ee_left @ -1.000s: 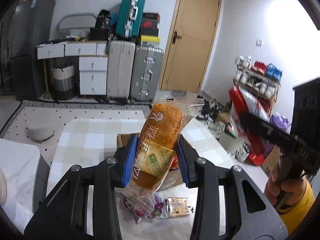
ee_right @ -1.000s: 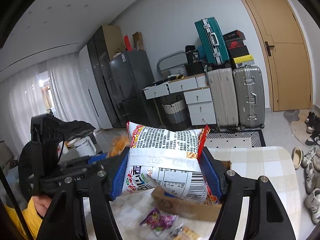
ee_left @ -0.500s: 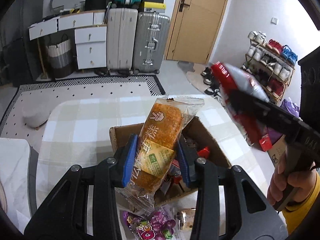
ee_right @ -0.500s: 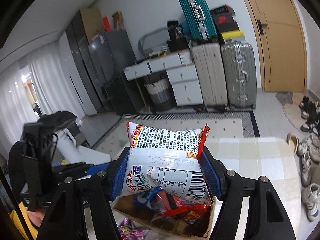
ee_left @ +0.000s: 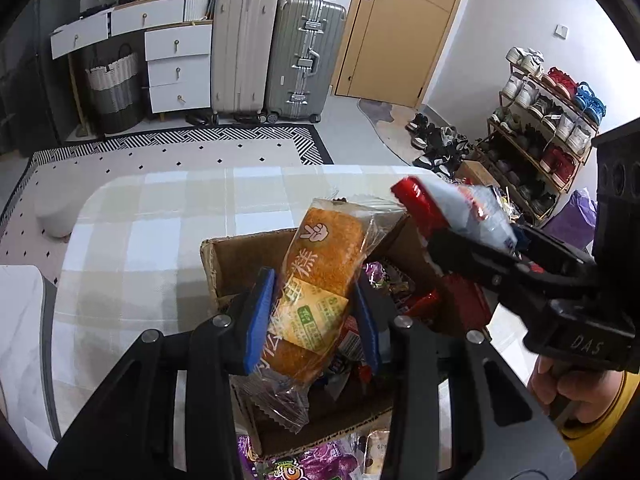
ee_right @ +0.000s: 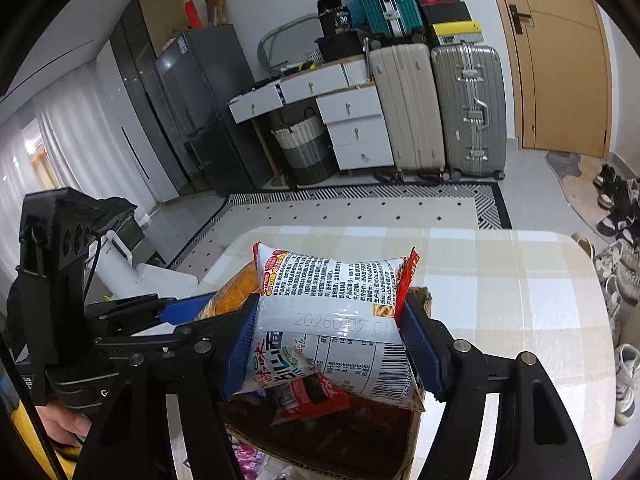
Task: Organize snacks
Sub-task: 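Carry the bread pack and noodle bag with both tools over the cardboard box, then open both tools to drop the packs into the box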
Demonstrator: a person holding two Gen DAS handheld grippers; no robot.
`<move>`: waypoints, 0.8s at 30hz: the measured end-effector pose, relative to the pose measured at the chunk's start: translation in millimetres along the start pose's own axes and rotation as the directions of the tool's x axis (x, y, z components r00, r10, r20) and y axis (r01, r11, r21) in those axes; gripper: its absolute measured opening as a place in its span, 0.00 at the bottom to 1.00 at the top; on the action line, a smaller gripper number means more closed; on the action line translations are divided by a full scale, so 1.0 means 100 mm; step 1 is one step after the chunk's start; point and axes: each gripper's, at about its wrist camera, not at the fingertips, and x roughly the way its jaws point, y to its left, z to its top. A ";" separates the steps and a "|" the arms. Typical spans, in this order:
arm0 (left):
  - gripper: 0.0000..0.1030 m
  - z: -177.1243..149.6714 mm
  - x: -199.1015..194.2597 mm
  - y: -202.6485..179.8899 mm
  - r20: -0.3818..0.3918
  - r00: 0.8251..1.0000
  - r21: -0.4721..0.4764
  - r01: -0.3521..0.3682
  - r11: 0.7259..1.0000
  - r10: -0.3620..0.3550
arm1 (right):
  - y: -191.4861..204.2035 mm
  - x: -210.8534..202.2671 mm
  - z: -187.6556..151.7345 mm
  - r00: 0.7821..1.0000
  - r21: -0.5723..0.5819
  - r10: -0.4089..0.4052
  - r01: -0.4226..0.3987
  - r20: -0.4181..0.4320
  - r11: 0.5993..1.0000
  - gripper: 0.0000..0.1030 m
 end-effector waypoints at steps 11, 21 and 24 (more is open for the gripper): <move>0.34 0.03 0.08 0.15 0.012 1.000 -0.007 0.020 1.000 -0.020 | -0.05 0.21 -0.05 0.998 0.004 -0.032 0.032 -0.061 0.999 0.67; 0.36 -0.21 -0.48 0.18 0.049 0.999 -0.039 0.011 0.999 -0.009 | -0.05 0.37 -0.09 0.992 -0.009 -0.056 0.056 -0.114 0.998 0.70; 0.36 -0.22 -0.57 0.20 0.056 0.998 -0.040 0.004 0.999 -0.002 | -0.03 0.40 -0.09 0.991 -0.010 -0.059 0.059 -0.117 0.998 0.70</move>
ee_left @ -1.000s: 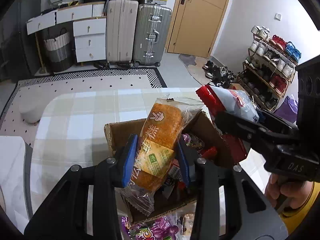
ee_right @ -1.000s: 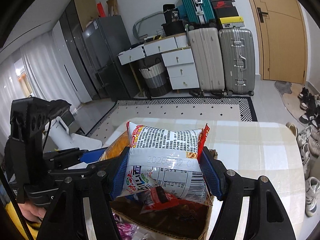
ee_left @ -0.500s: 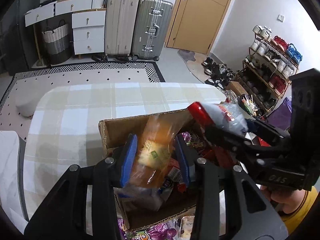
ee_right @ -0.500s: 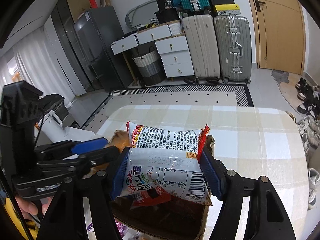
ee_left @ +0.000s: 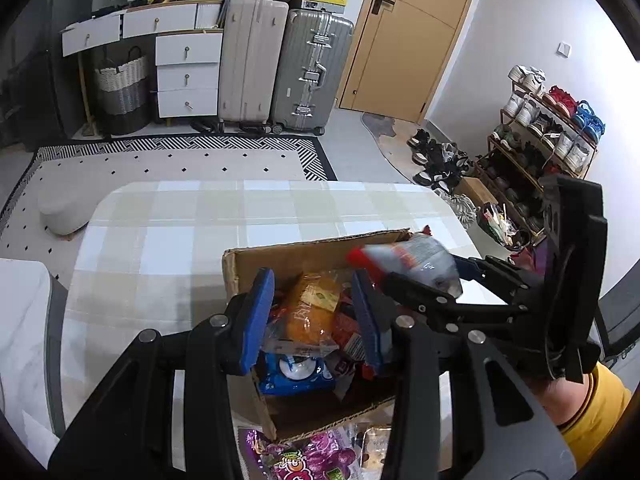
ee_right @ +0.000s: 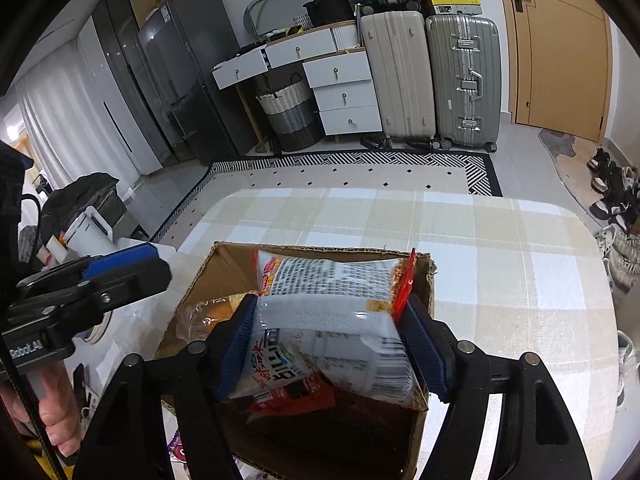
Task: Organize snacks
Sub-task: 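Open both tools to drop the packs into the box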
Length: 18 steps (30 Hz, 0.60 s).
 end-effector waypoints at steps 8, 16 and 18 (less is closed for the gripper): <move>0.39 -0.09 -0.22 -0.05 0.006 1.000 0.016 -0.017 1.000 0.017 | 0.02 -0.16 -0.03 0.999 0.023 -0.022 0.021 0.038 1.000 0.71; 0.51 -0.35 -0.78 -0.29 0.087 0.994 0.045 -0.071 0.996 0.067 | 0.18 -0.76 -0.10 0.990 0.012 -0.007 0.006 0.140 1.000 0.75; 0.60 -0.42 -0.96 -0.34 0.109 0.991 0.045 -0.079 0.996 0.074 | 0.24 -0.97 -0.16 0.985 0.013 0.003 -0.005 0.171 1.000 0.75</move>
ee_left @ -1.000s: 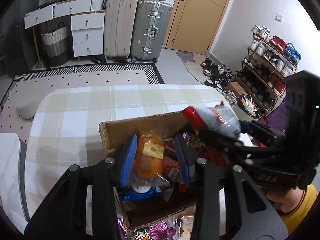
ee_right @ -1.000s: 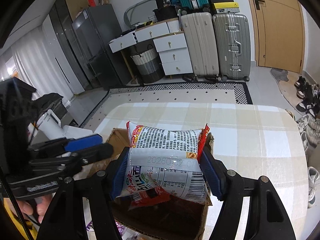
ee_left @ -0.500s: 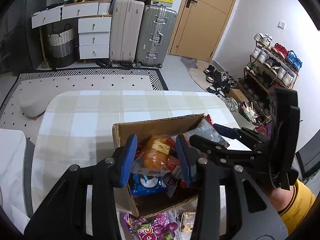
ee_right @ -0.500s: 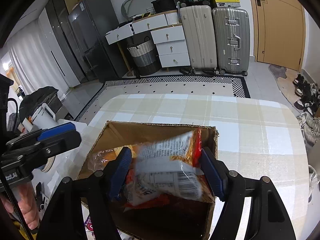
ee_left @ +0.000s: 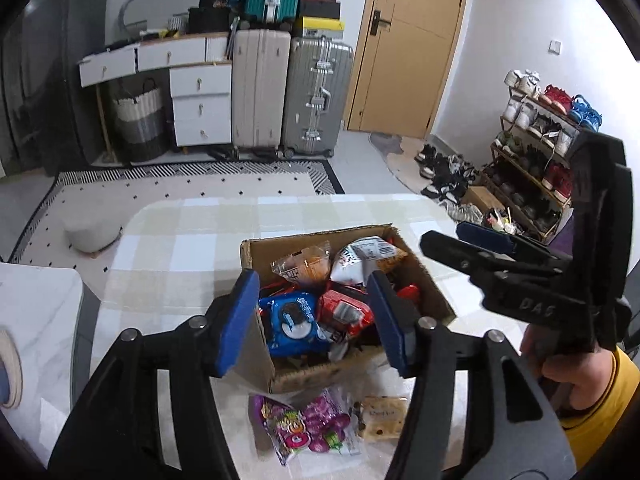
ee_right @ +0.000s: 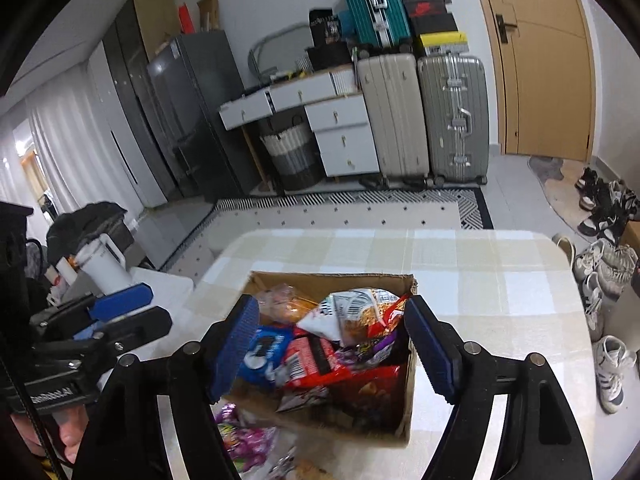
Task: Organize snacks
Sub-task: 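Open both tools to drop the packs into the box, then move both tools back toward the purple bag and cracker pack on the table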
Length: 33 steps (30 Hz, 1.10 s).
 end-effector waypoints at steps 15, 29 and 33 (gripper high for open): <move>0.81 -0.43 -1.50 -0.46 0.166 0.984 0.019 -0.068 0.998 0.064 | 0.74 -1.63 -0.48 0.969 -0.116 0.053 -0.025 0.243 0.993 0.96; 1.00 -1.12 -2.71 -0.62 0.292 0.953 -0.014 -0.078 0.997 0.079 | 1.23 -2.52 -1.15 0.920 -0.175 0.071 -0.003 0.386 0.985 0.99; 1.00 -1.34 -2.85 -0.59 0.301 0.948 -0.023 -0.103 0.994 0.105 | 1.22 -2.58 -1.37 0.913 -0.150 0.073 -0.013 0.400 0.989 0.99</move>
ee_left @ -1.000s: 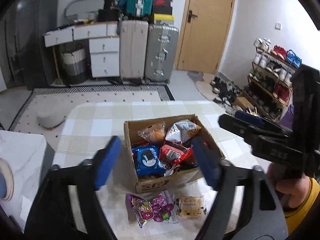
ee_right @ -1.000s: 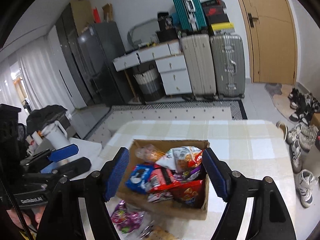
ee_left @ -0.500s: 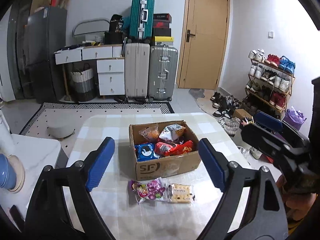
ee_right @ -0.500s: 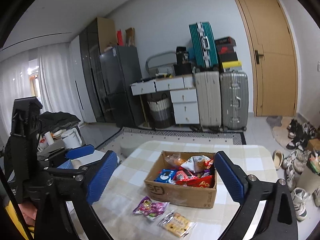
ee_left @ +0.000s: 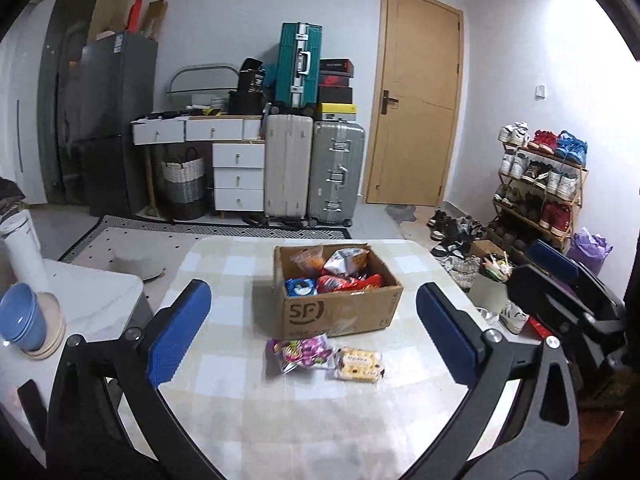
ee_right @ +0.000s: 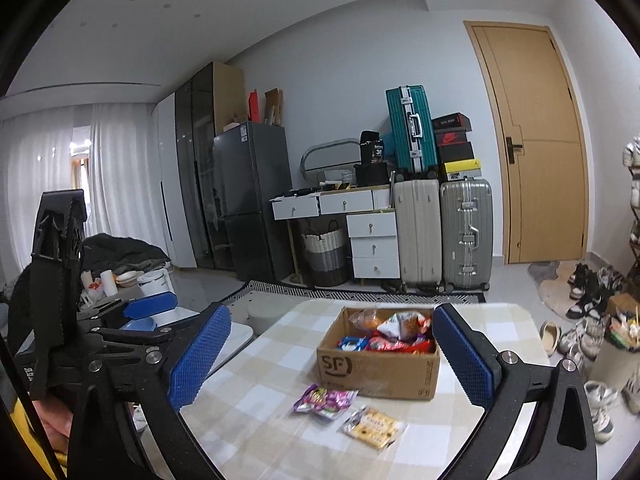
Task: Organize snacks
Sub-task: 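Move both tools back toward the purple bag and cracker pack on the table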
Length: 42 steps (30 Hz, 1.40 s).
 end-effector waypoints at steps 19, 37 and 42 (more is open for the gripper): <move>1.00 -0.76 0.48 0.32 -0.109 0.994 -0.061 -0.015 0.998 0.009 | -0.19 0.25 -0.71 0.995 0.057 0.006 -0.001 -0.095 0.998 0.99; 0.99 -1.32 1.97 0.45 -0.319 0.948 -0.086 -0.015 0.996 -0.014 | -0.80 1.35 -1.47 0.925 0.155 0.012 0.051 -0.379 0.987 0.99; 0.99 -1.43 2.31 0.54 -0.359 0.933 -0.098 -0.026 0.995 -0.011 | -0.96 1.73 -1.71 0.874 0.215 0.045 0.069 -0.483 0.974 0.99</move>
